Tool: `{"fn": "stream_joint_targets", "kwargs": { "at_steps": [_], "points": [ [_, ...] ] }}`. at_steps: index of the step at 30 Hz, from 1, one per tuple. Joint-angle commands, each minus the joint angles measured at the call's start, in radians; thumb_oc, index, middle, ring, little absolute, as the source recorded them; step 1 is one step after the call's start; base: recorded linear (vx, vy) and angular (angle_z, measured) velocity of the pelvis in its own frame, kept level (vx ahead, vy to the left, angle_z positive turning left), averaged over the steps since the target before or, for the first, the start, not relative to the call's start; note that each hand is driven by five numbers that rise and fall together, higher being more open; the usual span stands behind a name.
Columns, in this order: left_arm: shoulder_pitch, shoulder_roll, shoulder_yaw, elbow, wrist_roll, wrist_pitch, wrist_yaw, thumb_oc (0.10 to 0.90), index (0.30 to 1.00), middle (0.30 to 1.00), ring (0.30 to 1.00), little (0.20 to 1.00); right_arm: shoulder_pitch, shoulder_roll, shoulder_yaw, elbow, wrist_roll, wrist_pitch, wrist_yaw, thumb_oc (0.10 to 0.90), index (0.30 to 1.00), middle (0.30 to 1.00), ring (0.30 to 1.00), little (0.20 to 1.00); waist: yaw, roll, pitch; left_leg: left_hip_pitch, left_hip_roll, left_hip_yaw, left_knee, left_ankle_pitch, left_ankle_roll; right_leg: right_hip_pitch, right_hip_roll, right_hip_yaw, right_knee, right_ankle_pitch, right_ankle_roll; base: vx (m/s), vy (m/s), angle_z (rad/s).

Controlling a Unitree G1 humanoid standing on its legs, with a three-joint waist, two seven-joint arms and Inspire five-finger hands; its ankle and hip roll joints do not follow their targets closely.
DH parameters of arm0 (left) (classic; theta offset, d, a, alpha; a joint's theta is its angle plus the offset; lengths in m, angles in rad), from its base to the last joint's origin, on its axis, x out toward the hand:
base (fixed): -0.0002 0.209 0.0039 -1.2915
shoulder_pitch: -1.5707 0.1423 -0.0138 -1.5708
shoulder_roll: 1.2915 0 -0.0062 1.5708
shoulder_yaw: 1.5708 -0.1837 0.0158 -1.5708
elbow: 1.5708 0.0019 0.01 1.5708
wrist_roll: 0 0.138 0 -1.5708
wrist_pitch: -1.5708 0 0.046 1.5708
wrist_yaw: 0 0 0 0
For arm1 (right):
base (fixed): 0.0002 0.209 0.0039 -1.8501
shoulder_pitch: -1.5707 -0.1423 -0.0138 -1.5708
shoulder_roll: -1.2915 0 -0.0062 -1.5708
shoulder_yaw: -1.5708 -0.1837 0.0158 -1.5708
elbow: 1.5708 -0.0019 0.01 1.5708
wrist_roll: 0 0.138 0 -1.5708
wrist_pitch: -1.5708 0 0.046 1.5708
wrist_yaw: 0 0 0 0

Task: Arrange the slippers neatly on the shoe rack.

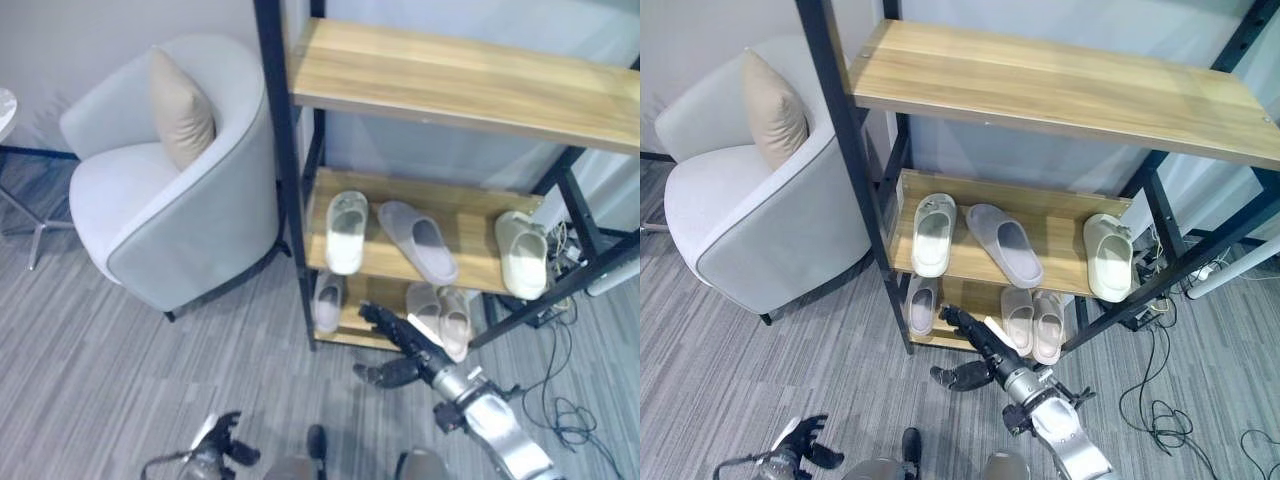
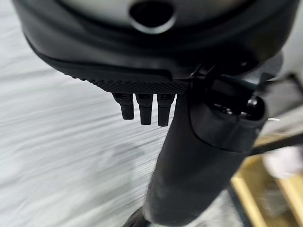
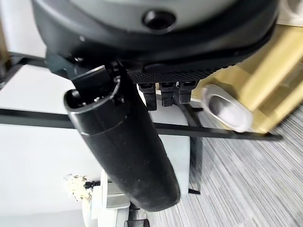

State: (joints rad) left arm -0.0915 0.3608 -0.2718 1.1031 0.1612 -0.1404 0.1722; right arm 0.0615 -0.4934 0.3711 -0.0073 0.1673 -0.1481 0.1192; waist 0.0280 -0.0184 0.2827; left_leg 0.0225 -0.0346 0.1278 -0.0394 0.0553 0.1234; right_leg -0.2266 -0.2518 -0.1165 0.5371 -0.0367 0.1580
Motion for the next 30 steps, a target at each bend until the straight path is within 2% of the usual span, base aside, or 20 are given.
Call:
{"fn": "stream_joint_targets", "kwargs": {
  "at_steps": [1,4,6,9,13,15,24,28,30],
  "points": [
    [0.018,0.002,0.027,0.015,0.014,-0.036,0.025,0.8,0.9,0.9,0.9,0.9,-0.106,-0.025,-0.096,-0.127,-0.019,-0.133,-0.084,0.8,0.9,0.9,0.9,0.9,-0.007,0.009,-0.038,-0.003,0.023,-0.057,0.102,-0.154,-0.084,0.072,0.061,-0.041,-0.16,-0.015,-0.015,0.16,-0.061,0.33],
    [0.037,-0.014,0.017,0.048,0.025,-0.038,0.014,0.8,0.9,0.9,0.9,0.9,-0.137,-0.03,-0.159,-0.12,-0.059,-0.137,-0.145,0.8,0.9,0.9,0.9,0.9,-0.013,-0.004,-0.046,-0.002,0.009,-0.085,0.116,-0.164,-0.088,0.088,0.078,-0.009,-0.293,-0.003,-0.009,0.13,-0.056,0.15],
    [0.067,-0.037,0.03,0.097,0.026,-0.035,0.011,0.8,0.9,0.9,0.9,0.9,-0.147,-0.037,-0.191,-0.117,-0.085,-0.144,-0.174,0.8,0.9,0.9,0.9,0.9,-0.002,-0.012,-0.076,0.005,-0.002,-0.093,0.11,-0.172,-0.085,0.137,0.092,0.002,-0.365,-0.003,-0.01,0.16,-0.056,0.32],
    [0.109,-0.059,0.042,0.135,0.024,-0.032,-0.001,0.8,0.9,0.9,0.9,0.9,-0.186,-0.051,-0.222,-0.079,-0.095,-0.138,-0.208,0.8,0.9,0.9,0.9,0.9,0.019,-0.01,-0.104,0.014,-0.002,-0.098,0.09,-0.171,-0.086,0.178,0.102,-0.002,-0.423,0.004,-0.011,0.14,-0.034,0.23],
    [0.146,-0.073,0.055,0.172,0.013,-0.023,-0.011,0.8,0.9,0.9,0.9,0.9,-0.227,-0.073,-0.27,-0.069,-0.132,-0.136,-0.267,0.8,0.9,0.9,0.9,0.9,0.04,-0.013,-0.106,0.011,0.001,-0.118,0.097,-0.176,-0.088,0.192,0.111,-0.002,-0.434,-0.002,-0.016,0.09,-0.052,-0.05],
    [0.157,-0.081,0.062,0.19,0.005,-0.018,-0.012,0.8,0.9,0.9,0.9,0.9,-0.222,-0.065,-0.321,-0.061,-0.11,-0.144,-0.31,0.8,0.9,0.9,0.9,0.9,0.05,-0.016,-0.112,0.013,0.006,-0.128,0.094,-0.179,-0.092,0.206,0.117,-0.011,-0.448,-0.011,-0.022,0.11,-0.078,0.1],
    [0.168,-0.087,0.058,0.156,-0.028,-0.027,-0.013,0.8,0.9,0.9,0.9,0.9,-0.204,-0.085,-0.404,-0.003,-0.104,-0.142,-0.369,0.8,0.9,0.9,0.9,0.9,0.063,-0.018,-0.119,0.029,0.025,-0.15,0.054,-0.165,-0.109,0.242,0.132,-0.036,-0.494,-0.023,-0.031,0.07,-0.062,0.07],
    [0.151,-0.079,0.044,0.064,-0.089,-0.041,-0.008,0.8,0.9,0.9,0.9,0.9,-0.233,-0.135,-0.457,0.078,-0.083,-0.138,-0.43,0.8,0.9,0.9,0.9,0.9,0.072,-0.017,-0.091,-0.009,0.03,-0.167,0.024,-0.135,-0.118,0.221,0.138,-0.051,-0.525,-0.011,-0.032,-0.02,-0.063,0.08],
    [0.142,-0.072,0.035,0.049,-0.109,-0.047,-0.003,0.8,0.9,0.9,0.9,0.9,-0.277,-0.143,-0.445,0.106,-0.043,-0.143,-0.437,0.8,0.9,0.9,0.9,0.9,0.078,-0.016,-0.07,-0.035,0.032,-0.173,0.026,-0.125,-0.122,0.204,0.137,-0.053,-0.529,-0.004,-0.032,-0.08,-0.047,0.09]
  ]
}}
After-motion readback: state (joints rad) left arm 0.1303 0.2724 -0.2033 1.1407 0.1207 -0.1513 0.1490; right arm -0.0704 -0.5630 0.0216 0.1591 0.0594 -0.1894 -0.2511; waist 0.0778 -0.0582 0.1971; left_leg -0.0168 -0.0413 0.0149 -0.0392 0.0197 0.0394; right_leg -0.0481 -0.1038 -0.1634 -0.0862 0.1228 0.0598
